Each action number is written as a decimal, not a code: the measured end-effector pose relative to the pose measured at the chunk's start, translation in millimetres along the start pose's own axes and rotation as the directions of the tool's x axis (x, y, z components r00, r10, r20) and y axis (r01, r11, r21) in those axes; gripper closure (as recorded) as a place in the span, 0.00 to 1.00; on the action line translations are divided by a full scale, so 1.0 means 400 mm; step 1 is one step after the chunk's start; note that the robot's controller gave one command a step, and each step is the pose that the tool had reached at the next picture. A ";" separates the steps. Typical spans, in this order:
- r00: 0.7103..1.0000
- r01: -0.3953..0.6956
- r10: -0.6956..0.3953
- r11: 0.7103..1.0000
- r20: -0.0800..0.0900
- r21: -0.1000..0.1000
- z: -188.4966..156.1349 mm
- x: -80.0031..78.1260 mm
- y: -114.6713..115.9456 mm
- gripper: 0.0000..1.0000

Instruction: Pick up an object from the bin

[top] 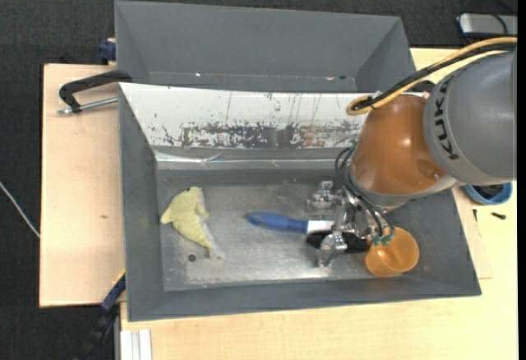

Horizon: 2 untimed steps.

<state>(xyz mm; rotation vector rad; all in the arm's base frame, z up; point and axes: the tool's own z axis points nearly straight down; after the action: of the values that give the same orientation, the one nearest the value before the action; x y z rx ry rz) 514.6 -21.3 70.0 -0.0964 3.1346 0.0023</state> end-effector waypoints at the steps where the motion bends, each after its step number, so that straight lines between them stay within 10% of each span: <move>1: 0.998 -0.064 0.064 0.998 0.002 0.002 -0.080 0.015 -0.043 0.00; 2: 0.991 -0.132 0.132 0.991 0.000 0.001 -0.077 0.000 -0.062 0.00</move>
Offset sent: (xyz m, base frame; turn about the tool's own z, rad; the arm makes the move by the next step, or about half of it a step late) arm -0.0068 -0.0177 0.0300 0.0638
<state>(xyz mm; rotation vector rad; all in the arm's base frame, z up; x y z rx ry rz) 516.0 -46.2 100.6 0.1116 3.1343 0.0017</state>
